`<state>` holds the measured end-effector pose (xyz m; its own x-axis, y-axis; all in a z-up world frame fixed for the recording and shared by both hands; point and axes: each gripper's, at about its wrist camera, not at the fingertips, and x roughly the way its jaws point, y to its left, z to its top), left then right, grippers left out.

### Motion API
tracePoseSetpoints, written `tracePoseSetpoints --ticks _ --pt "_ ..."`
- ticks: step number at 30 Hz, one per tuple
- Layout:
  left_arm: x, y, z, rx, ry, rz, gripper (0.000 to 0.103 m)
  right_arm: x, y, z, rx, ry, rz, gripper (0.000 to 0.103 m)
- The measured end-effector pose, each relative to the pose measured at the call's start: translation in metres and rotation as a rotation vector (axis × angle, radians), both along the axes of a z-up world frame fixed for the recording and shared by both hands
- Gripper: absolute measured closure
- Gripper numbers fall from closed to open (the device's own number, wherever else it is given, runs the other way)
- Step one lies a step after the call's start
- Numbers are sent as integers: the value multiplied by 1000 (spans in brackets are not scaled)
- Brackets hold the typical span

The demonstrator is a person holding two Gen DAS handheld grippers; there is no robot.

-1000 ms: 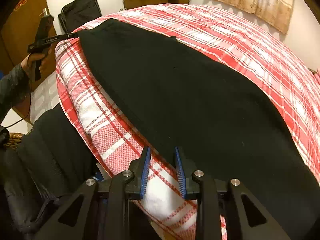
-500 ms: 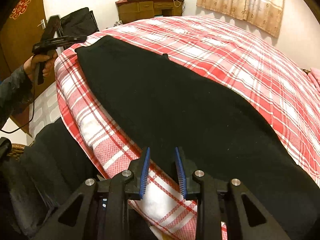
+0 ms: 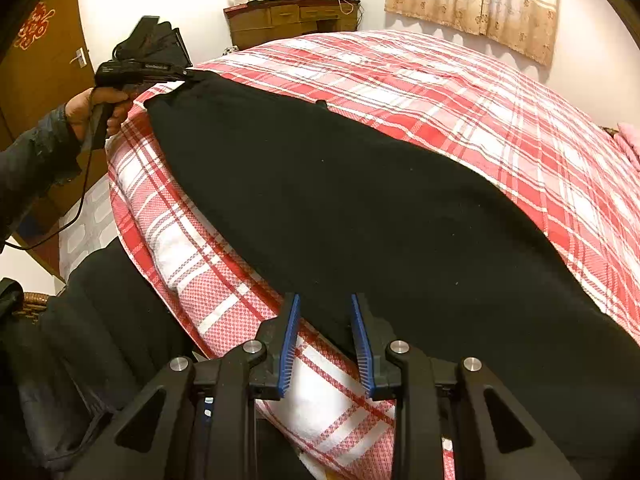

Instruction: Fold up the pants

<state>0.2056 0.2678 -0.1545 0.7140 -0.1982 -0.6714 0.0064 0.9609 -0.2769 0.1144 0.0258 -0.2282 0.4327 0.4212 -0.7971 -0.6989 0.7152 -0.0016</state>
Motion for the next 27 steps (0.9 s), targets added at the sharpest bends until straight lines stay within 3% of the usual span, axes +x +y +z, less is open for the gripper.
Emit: tracePoseSetpoints --ticks 5,13,16,18,19,20,21,27 --pt "5 2 4 -2 -6 29 94 0 0 0 12 -3 -13 75" --pt "15 11 -18 -20 -1 53 94 0 -11 2 24 1 -54 75" --pt "7 12 -13 -21 -20 63 83 2 -18 4 22 0 -75 75" --pt "-1 13 -9 -1 -19 89 68 2 -25 8 29 -7 -98 74" --pt "-5 14 -6 16 -18 111 50 2 -31 10 38 -9 -112 67" --pt "-9 15 -4 28 -26 127 39 2 -38 13 52 -9 -129 62" --pt "-17 14 3 40 -52 142 37 2 -46 15 68 -9 -148 55" --pt "-32 -14 29 42 -124 85 32 -4 -117 38 116 -47 -347 54"
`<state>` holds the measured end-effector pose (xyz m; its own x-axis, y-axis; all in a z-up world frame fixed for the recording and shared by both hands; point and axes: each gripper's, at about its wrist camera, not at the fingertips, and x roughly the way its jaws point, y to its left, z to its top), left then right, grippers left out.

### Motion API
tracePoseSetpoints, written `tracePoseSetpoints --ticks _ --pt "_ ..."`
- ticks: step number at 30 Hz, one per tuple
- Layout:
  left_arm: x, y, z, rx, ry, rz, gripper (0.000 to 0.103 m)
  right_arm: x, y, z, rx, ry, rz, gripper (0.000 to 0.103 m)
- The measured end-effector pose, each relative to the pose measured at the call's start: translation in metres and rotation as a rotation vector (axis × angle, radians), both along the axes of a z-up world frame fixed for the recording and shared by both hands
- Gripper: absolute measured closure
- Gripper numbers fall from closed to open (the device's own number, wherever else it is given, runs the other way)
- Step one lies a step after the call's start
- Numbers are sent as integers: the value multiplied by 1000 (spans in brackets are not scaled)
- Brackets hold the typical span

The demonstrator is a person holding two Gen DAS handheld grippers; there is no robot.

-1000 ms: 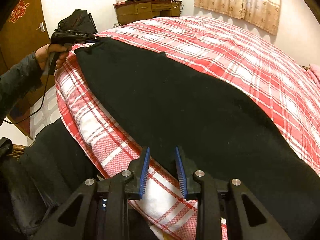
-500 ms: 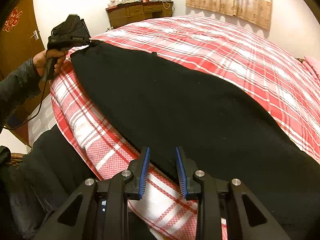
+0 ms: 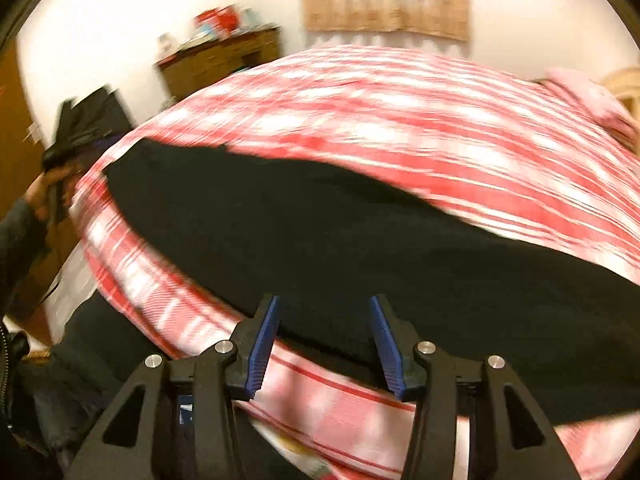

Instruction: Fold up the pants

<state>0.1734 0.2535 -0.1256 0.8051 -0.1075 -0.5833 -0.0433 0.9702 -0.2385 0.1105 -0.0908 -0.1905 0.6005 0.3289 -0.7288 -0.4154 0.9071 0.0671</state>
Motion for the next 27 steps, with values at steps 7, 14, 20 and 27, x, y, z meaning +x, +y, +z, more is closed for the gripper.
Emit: tracePoseSetpoints --ticks 7,14,20,27 --pt "12 -120 2 9 18 -312 28 -18 -129 31 139 -8 -420 54" --pt "9 -263 -9 81 65 -689 28 -43 -200 31 265 9 -673 54" --pt "4 -348 -24 142 109 -887 36 -53 -214 26 305 8 -695 54" --pt "4 -379 -46 205 178 -963 45 -59 -228 17 330 6 -707 54"
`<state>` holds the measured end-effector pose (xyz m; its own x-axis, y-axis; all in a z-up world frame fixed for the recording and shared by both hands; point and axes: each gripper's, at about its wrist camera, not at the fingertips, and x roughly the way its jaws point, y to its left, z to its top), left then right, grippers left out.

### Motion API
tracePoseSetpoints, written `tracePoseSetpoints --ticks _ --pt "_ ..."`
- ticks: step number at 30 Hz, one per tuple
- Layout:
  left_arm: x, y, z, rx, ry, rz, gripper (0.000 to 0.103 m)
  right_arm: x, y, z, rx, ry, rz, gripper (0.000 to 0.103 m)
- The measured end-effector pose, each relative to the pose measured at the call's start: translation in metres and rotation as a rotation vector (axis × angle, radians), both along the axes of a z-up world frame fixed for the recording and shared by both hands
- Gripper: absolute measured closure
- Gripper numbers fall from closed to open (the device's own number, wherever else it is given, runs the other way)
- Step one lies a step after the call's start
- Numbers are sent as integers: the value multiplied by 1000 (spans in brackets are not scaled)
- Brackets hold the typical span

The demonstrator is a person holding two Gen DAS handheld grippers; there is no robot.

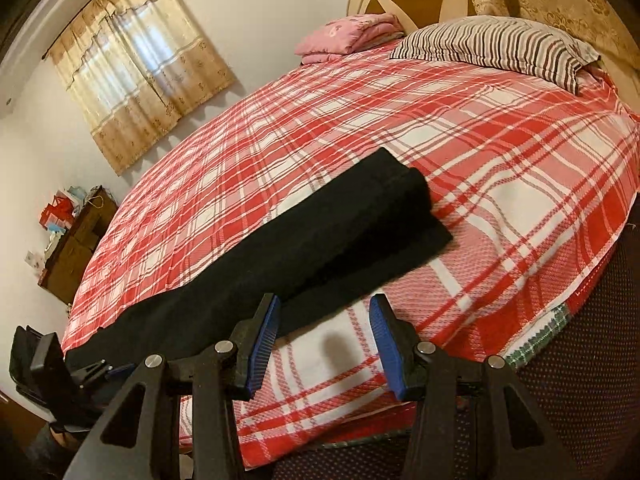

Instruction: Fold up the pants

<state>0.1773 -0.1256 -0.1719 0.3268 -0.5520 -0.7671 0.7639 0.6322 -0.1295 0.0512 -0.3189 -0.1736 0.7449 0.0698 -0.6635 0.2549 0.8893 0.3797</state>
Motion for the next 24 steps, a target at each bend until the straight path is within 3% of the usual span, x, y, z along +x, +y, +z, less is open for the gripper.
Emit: tracePoseSetpoints --ticks 3,8,10,12,15,20,21,22,24 --pt "2 0 -3 21 -10 8 50 1 -5 -4 8 -1 -6 54" --pt "4 3 -1 22 -18 17 73 3 -13 -2 28 -41 -23 54" --pt "4 4 -1 19 -17 22 75 6 -18 -1 45 -44 -32 54" --pt "3 6 -2 9 -3 19 86 8 -23 1 76 -59 -41 54" --pt "0 6 -2 0 5 17 92 10 -29 3 117 -67 -59 54" --pt "7 9 0 -32 28 30 94 24 -46 1 184 -67 -104 57" --pt "7 11 2 -43 32 32 94 27 -50 1 197 -70 -112 66" --pt "8 11 2 -51 38 32 94 30 -52 1 202 -70 -112 83" --pt "8 12 4 -65 41 30 96 36 -53 4 192 -76 -101 98"
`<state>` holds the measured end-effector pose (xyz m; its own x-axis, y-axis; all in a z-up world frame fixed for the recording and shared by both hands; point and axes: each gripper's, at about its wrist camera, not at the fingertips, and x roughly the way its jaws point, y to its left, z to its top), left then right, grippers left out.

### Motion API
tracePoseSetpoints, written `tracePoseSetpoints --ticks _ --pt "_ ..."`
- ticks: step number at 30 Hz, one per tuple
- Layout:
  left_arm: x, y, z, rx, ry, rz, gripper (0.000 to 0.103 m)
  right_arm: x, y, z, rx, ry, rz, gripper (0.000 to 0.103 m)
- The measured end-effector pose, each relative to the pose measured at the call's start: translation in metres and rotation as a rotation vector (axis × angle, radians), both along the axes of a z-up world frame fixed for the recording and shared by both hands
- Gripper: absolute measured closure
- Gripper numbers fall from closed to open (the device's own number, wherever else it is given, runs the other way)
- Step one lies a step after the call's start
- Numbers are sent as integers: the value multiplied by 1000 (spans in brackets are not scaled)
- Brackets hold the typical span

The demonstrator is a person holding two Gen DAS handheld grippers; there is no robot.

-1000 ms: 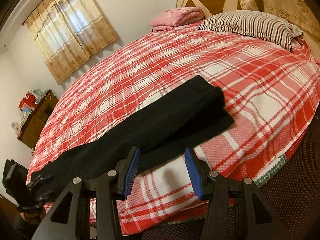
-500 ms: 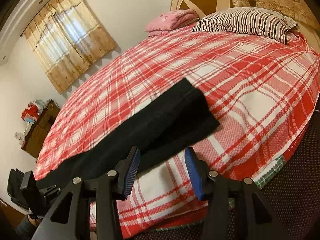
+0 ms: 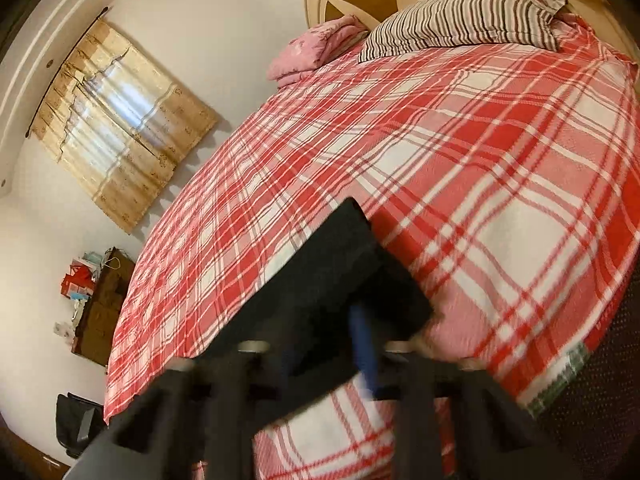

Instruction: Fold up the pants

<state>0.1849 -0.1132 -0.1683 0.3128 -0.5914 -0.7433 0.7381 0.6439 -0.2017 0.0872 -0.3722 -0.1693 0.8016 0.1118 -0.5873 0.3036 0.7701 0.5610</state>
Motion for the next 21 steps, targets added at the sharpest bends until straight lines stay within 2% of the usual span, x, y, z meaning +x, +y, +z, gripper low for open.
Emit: tracePoseSetpoints --ticks 7,10,14,17,20,21 --pt "-1 14 7 -66 7 0 97 -14 13 26 -42 -101 59 100" --pt "-1 14 -3 -50 33 -13 97 -19 9 10 -53 -47 49 100" --pt "-7 12 -13 -34 56 -38 97 -28 -11 -19 27 6 4 100" --pt "-10 13 -12 -29 49 -51 97 -33 -10 -21 -7 13 14 99" --pt "-8 14 -11 -28 54 -56 97 -38 -12 -10 -77 11 -24 93" --pt "-8 15 -11 -28 53 -57 97 -40 -15 -4 -86 -2 -45 86"
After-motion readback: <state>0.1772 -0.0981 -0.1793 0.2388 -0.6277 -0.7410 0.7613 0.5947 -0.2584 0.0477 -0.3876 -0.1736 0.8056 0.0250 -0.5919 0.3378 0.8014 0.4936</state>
